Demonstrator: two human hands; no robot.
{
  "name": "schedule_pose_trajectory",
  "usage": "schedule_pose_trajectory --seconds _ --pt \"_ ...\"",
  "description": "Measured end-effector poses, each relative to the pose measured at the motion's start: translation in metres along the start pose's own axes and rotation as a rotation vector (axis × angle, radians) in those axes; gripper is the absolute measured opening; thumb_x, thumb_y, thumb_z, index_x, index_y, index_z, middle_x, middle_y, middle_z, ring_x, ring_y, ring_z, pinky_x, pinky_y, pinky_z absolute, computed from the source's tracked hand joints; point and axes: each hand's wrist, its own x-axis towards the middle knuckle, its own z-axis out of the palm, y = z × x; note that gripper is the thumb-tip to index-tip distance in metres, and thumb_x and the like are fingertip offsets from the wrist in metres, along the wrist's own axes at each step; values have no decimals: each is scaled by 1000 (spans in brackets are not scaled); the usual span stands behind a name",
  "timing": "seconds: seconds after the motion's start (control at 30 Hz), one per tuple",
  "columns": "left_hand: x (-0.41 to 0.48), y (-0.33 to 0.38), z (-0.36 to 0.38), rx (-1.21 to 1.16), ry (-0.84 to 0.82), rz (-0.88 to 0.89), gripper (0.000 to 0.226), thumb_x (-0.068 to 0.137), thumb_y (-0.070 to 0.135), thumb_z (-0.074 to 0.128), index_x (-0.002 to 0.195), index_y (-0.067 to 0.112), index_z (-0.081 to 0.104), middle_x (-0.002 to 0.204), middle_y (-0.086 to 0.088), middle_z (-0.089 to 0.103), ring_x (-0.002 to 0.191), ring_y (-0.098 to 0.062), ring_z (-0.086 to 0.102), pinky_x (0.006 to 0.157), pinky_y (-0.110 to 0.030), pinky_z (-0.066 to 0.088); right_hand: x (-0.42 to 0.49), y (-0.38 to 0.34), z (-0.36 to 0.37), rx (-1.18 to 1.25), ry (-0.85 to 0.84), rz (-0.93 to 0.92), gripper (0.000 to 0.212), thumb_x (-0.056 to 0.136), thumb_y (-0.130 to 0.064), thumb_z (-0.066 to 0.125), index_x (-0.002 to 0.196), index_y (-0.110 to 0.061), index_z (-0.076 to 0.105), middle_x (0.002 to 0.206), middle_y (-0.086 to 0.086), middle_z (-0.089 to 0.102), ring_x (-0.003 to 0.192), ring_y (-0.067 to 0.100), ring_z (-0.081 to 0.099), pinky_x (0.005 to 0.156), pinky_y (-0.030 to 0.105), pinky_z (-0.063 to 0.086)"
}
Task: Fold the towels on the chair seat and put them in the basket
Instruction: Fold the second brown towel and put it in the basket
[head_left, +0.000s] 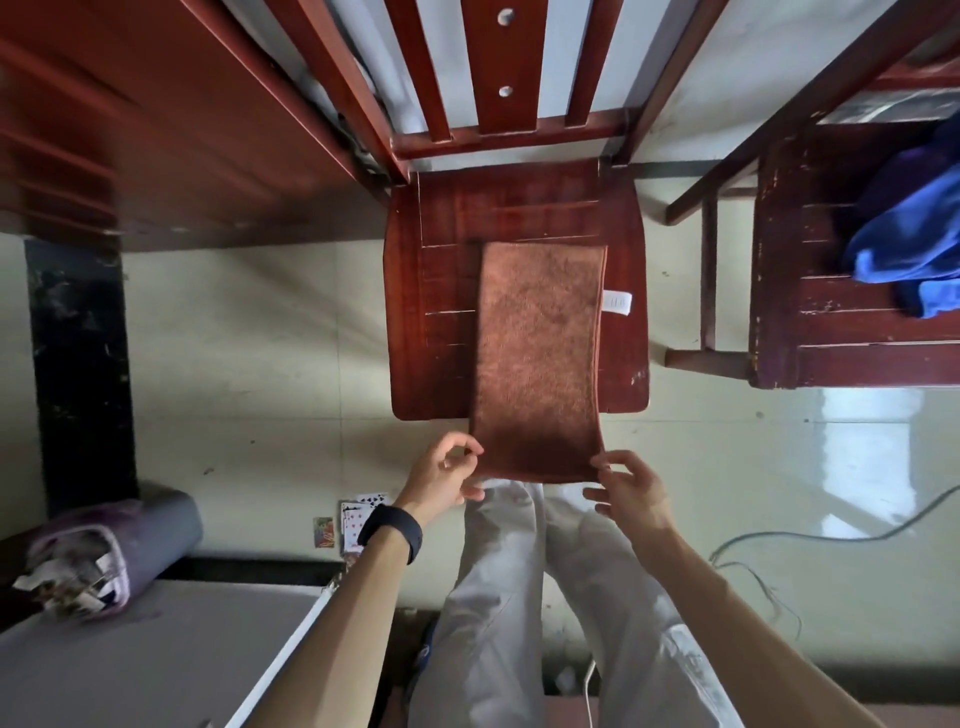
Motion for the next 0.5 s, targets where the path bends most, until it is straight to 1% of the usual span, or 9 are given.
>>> schedule_pose_trajectory --seconds 0.1,0.17,0.2,0.23,0.3,0.33,0.37,0.43,0.5 --pt "-17 14 -11 -2 -103 -61 23 96 2 50 101 15 68 85 -3 60 54 -14 64 55 -25 36 -9 -8 -4 -74 -30 -32 28 92 4 53 89 -19 69 92 12 72 66 21 67 61 30 50" --pt "-22 26 -20 -2 -144 -68 29 90 -1 57 110 16 69 80 -2 62 56 -14 61 59 -24 40 -9 -17 -8 -186 -29 -119 36 83 5 61 94 -29 67 93 8 74 72 22 70 71 37 56" --pt "-22 33 -24 29 -156 -35 33 87 -2 61 113 17 68 80 -1 64 59 -14 61 60 -24 43 -8 -24 -9 -262 -21 -171 41 79 4 64 94 -34 65 91 2 75 74 18 71 75 36 57" --pt "-20 40 -27 95 -152 23 36 85 -2 65 114 19 68 81 0 65 61 -13 61 62 -24 47 -6 -33 -10 -333 -11 -225 41 78 0 67 94 -38 64 86 -5 75 73 10 71 76 29 57" --pt "-9 57 -33 287 -87 182 30 83 8 72 108 25 70 80 3 68 61 -11 62 66 -29 52 1 -56 -12 -441 7 -331 28 83 -12 71 95 -37 65 79 -15 71 67 -7 66 68 8 48" --pt "-1 67 -36 373 -36 260 24 84 16 73 104 28 71 78 5 69 60 -10 62 68 -29 51 7 -68 -13 -474 22 -381 21 84 -18 72 96 -35 67 78 -15 70 67 -10 65 66 5 45" --pt "8 78 -38 446 21 321 18 85 24 73 102 29 71 78 8 69 59 -8 62 68 -27 51 14 -81 -13 -493 40 -426 16 85 -23 72 96 -34 68 77 -13 71 68 -7 66 67 6 46" --pt "27 104 -41 560 137 423 17 86 35 71 103 30 72 83 9 67 65 -4 61 68 -24 47 32 -104 -13 -490 71 -495 13 86 -31 70 98 -32 70 80 -6 72 76 5 69 74 21 52" --pt "46 128 -41 619 203 510 21 88 34 68 107 27 72 92 5 63 74 -8 60 72 -23 43 54 -125 -11 -508 127 -539 19 83 -36 70 101 -31 73 90 -2 67 87 16 66 78 28 49"
